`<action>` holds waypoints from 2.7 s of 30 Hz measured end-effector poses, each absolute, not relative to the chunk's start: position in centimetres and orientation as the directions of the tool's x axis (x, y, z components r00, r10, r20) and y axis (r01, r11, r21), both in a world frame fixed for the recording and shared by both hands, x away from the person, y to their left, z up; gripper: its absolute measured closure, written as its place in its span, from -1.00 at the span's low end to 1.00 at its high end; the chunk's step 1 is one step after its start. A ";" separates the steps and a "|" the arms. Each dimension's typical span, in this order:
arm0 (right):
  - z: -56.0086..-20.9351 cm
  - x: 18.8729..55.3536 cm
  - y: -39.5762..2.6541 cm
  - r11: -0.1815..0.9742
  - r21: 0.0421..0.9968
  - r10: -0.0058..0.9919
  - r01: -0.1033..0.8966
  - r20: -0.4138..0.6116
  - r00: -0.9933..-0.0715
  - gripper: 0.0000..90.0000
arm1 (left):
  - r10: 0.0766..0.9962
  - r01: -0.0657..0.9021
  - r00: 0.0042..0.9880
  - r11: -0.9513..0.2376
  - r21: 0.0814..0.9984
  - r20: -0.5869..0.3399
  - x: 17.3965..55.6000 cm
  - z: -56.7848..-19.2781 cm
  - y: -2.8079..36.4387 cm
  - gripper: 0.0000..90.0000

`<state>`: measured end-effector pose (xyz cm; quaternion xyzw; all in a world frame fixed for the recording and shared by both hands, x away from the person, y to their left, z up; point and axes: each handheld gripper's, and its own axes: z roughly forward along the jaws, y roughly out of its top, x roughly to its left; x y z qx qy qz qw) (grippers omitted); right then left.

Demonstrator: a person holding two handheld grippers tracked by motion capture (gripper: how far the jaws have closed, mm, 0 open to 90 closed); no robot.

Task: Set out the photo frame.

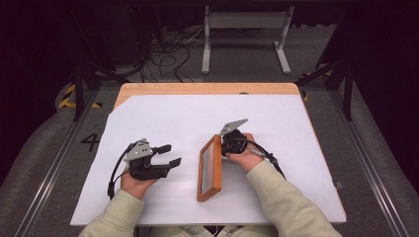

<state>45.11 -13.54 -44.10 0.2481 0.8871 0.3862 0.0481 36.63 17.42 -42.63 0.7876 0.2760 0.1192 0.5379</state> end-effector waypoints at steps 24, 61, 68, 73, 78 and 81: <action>-39.1 43.1 -17.5 0.544 0.702 0.577 0.459 0.084 -0.813 0.32 | 0.609 0.332 0.788 -0.289 0.898 -0.095 37.2 -42.7 17.5 -0.20; -35.0 39.2 -14.4 0.558 0.615 0.561 0.557 0.216 -0.799 -0.71 | 0.594 0.336 0.800 -0.320 0.886 -0.089 36.9 -42.9 17.0 -0.22; -36.0 39.2 -13.1 0.582 0.569 0.546 0.581 0.257 -0.798 -0.73 | 0.591 0.331 0.802 -0.322 0.887 -0.085 37.0 -42.9 17.0 -0.22; -36.8 39.4 -12.3 0.578 0.543 0.558 0.609 0.282 -0.781 -0.73 | 0.590 0.334 0.802 -0.321 0.886 -0.089 36.9 -42.9 17.0 -0.22; -37.6 39.6 -11.8 0.577 0.523 0.568 0.627 0.296 -0.768 -0.73 | 0.588 0.335 0.804 -0.320 0.886 -0.092 36.9 -42.9 17.0 -0.23; -38.0 39.8 -11.4 0.573 0.506 0.575 0.645 0.313 -0.756 -0.70 | 0.590 0.338 0.802 -0.318 0.886 -0.095 36.9 -42.9 17.0 -0.23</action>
